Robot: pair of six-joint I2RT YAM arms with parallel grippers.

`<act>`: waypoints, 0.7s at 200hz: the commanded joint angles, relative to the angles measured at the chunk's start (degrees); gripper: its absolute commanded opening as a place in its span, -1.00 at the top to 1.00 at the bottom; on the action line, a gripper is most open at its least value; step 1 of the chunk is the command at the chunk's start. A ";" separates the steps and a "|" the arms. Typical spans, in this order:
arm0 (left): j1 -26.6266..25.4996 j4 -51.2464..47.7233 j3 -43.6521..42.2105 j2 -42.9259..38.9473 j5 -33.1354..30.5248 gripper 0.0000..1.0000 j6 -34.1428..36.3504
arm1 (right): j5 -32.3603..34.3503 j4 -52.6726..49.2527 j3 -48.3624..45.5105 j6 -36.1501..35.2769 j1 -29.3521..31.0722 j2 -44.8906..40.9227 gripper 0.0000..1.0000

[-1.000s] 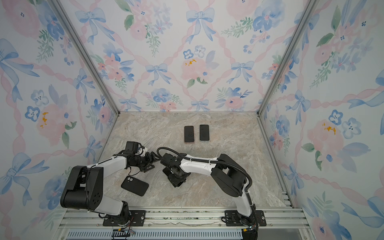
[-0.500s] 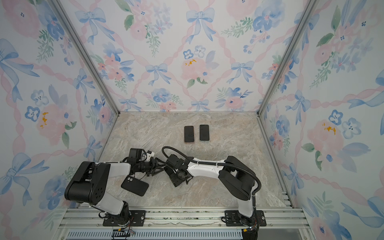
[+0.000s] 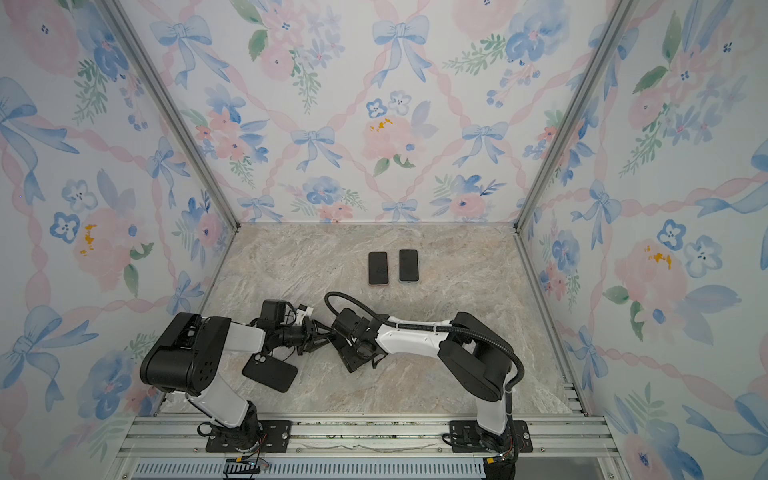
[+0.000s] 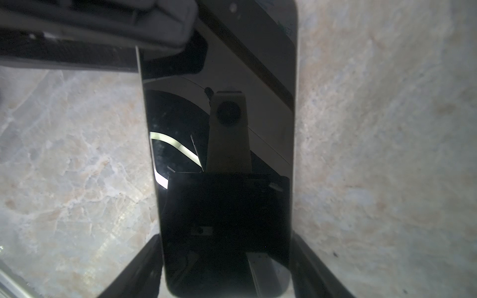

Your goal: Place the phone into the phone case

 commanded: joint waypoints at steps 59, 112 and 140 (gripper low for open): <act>-0.38 0.01 -2.16 3.77 -11.64 0.58 0.35 | -2.36 0.17 -2.79 0.24 -0.88 3.81 -0.29; -0.34 1.02 -2.49 3.63 -11.76 0.61 0.62 | -2.29 0.40 -2.86 0.06 -0.88 3.64 -0.29; -0.47 1.54 -2.95 3.38 -11.65 0.63 0.70 | -1.91 0.25 -2.67 -0.11 -0.88 2.84 -0.37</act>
